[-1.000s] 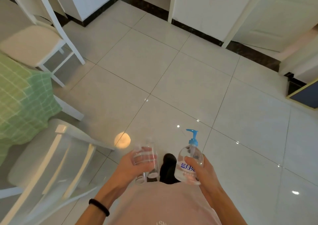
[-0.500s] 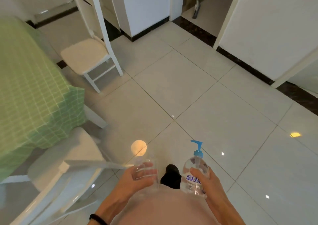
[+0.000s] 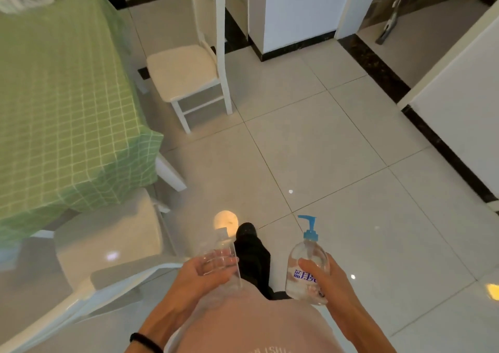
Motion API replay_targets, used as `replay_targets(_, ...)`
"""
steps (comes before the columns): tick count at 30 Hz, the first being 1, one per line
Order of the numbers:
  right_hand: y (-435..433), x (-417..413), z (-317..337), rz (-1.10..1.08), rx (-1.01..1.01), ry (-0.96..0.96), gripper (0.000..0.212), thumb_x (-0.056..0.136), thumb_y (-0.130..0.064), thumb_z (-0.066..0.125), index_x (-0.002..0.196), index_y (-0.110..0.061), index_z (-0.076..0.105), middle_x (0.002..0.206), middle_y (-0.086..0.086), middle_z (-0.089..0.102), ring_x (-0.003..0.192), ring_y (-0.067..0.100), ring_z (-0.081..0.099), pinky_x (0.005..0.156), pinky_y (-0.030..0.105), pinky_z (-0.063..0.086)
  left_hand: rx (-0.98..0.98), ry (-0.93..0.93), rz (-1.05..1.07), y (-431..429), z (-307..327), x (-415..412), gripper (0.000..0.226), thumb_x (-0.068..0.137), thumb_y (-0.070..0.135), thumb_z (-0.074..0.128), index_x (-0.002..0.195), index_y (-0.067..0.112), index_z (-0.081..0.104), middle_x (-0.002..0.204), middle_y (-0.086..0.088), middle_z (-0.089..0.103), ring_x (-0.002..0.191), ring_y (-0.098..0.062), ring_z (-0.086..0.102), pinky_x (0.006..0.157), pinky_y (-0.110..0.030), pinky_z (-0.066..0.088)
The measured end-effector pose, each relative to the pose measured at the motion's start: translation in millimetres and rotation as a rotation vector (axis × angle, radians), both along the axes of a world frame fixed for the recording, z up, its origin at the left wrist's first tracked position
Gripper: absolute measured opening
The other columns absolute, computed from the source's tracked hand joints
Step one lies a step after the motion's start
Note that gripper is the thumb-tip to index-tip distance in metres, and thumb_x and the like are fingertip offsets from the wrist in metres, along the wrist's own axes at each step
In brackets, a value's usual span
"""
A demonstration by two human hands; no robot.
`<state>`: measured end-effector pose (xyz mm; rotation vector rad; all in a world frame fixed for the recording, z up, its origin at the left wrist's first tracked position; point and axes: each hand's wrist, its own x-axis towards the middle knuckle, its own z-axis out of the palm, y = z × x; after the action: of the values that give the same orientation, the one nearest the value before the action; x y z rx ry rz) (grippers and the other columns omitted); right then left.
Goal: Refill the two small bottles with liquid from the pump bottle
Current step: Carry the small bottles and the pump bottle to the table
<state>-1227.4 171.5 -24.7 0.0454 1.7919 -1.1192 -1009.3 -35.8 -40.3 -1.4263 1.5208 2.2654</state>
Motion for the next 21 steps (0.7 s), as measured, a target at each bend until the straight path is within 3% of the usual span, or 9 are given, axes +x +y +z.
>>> replay_targets(3,-36,-40,-7,0.051,0.125,0.062,0.046,0.098,-0.019,0.075,0.138,-0.007,0.056,0.126,0.023,0.070,0.114,0.040,0.069,0.103,0.055,0.054,0.018,0.041,0.044,-31,-7,-35,0.053,0.077,0.015,0.092,0.126,0.019,0.073,0.123,-0.003,0.079,0.113,-0.018,0.076,0.083,-0.025,0.063)
replay_targets(4,-50,-53,-4,0.056,0.140,0.067,0.043,0.098,-0.017,0.074,0.136,-0.006,0.056,0.125,0.025,0.069,0.114,0.041,0.069,0.103,0.053,0.055,0.028,0.059,0.061,-44,-7,-49,0.053,0.077,0.012,0.091,0.126,0.016,0.072,0.122,-0.005,0.079,0.113,-0.018,0.076,0.083,-0.024,0.062)
replay_targets(8,-99,-108,3,0.060,0.151,0.077,0.015,0.099,-0.012,0.072,0.105,-0.015,0.058,0.100,0.016,0.066,0.077,0.017,0.072,0.065,0.025,0.055,0.013,0.107,0.059,-95,0,-110,0.045,0.083,0.008,0.087,0.125,0.013,0.073,0.120,-0.005,0.080,0.113,-0.021,0.076,0.083,-0.024,0.062)
replay_targets(9,-110,-120,7,0.064,0.138,0.091,0.017,0.098,-0.014,0.073,0.107,-0.014,0.059,0.100,0.017,0.067,0.078,0.019,0.072,0.063,0.025,0.054,0.009,0.121,0.048,-109,3,-126,0.046,0.083,0.010,0.087,0.126,0.014,0.072,0.120,-0.004,0.079,0.114,-0.020,0.076,0.086,-0.025,0.062)
replay_targets(11,-138,-142,11,0.046,0.096,0.103,0.033,0.095,-0.021,0.077,0.122,-0.016,0.060,0.111,0.018,0.073,0.094,0.029,0.073,0.075,0.035,0.058,-0.017,0.143,0.006,-134,10,-155,0.050,0.083,0.015,0.089,0.129,0.016,0.069,0.122,-0.002,0.079,0.116,-0.018,0.075,0.092,-0.028,0.061)
replay_targets(14,-167,-172,16,0.015,0.043,0.086,0.042,0.093,-0.031,0.078,0.130,-0.026,0.059,0.112,0.012,0.077,0.099,0.028,0.078,0.083,0.042,0.063,-0.052,0.141,-0.041,-164,16,-186,0.057,0.078,0.025,0.090,0.130,0.018,0.069,0.124,0.001,0.078,0.118,-0.016,0.073,0.101,-0.035,0.058)
replay_targets(21,-252,-254,7,0.080,0.044,0.067,0.042,0.088,-0.032,0.081,0.125,-0.026,0.062,0.107,0.010,0.077,0.095,0.027,0.077,0.071,0.035,0.061,-0.033,0.106,0.108,-218,12,-240,0.063,0.069,0.032,0.091,0.127,0.018,0.071,0.122,-0.004,0.079,0.118,-0.022,0.074,0.108,-0.047,0.055)
